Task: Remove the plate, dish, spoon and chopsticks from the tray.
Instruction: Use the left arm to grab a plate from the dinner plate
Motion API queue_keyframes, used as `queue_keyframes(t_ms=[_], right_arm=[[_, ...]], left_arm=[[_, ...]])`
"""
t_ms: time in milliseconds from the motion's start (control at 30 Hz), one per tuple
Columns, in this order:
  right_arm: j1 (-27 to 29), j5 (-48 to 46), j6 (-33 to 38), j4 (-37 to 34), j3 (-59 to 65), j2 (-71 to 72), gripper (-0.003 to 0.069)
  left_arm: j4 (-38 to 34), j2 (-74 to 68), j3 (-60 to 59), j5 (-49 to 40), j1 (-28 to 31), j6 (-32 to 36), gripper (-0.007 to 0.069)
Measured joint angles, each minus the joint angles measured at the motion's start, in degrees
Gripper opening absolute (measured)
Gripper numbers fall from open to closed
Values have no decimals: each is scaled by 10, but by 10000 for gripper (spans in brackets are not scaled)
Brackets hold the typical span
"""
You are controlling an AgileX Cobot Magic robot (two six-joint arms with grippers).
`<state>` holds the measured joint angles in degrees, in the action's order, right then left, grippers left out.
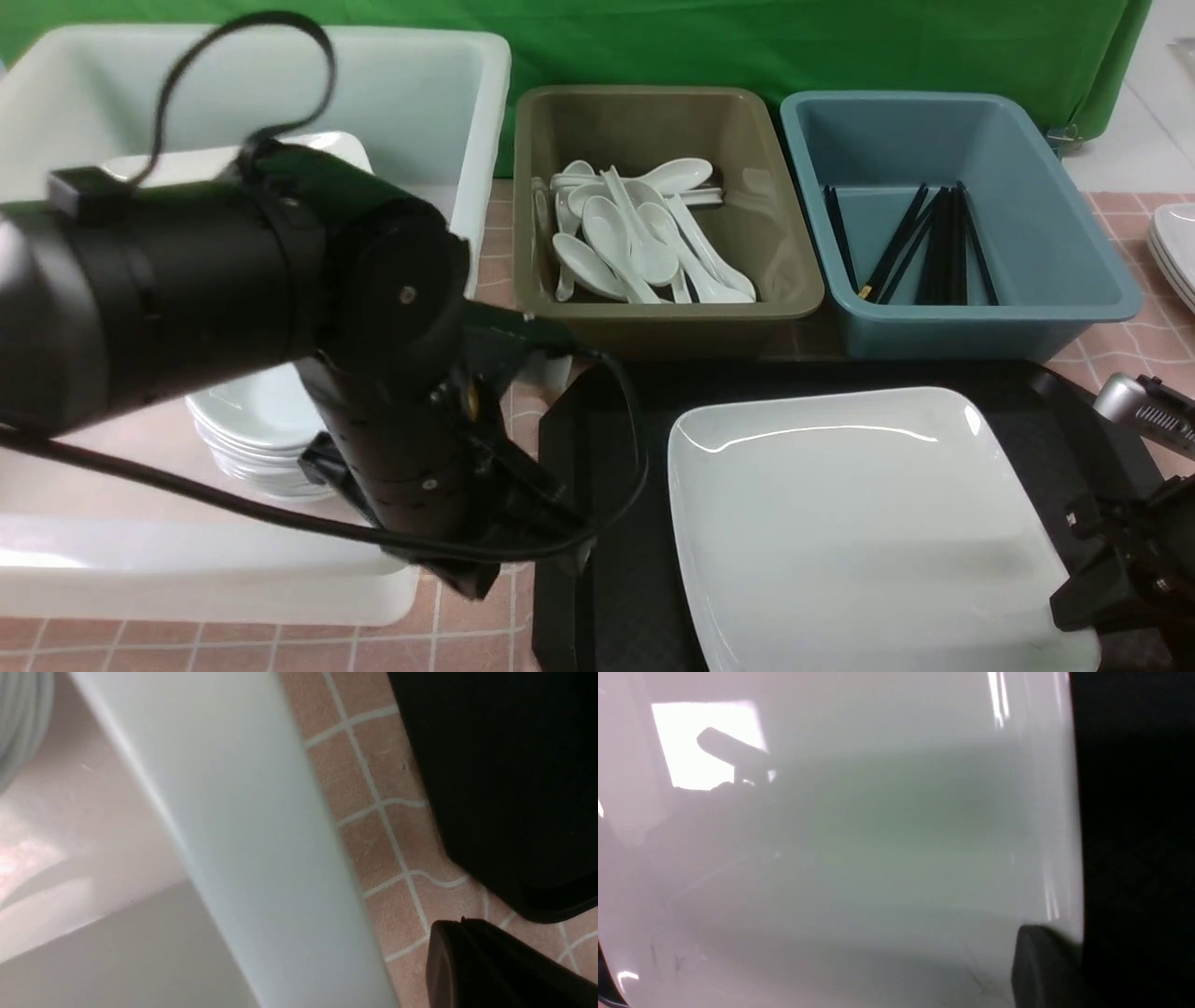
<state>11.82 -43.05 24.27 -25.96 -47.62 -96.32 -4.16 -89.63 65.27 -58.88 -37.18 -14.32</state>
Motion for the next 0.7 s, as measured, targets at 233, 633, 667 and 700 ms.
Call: queue_keyframes(t_ms=[233, 633, 667, 700], right_arm=[[0, 0, -10, 1, 0, 0, 115], [0, 0, -11, 1, 0, 0, 115], [0, 0, -11, 1, 0, 0, 115], [0, 0, -11, 1, 0, 0, 115]], left_arm=[[-249, -3, 0, 92, -12, 110, 20], [-284, -154, 0, 184, -76, 79, 387], [-278, -161, 0, 191, -76, 74, 405], [-276, -163, 0, 195, -76, 73, 416]])
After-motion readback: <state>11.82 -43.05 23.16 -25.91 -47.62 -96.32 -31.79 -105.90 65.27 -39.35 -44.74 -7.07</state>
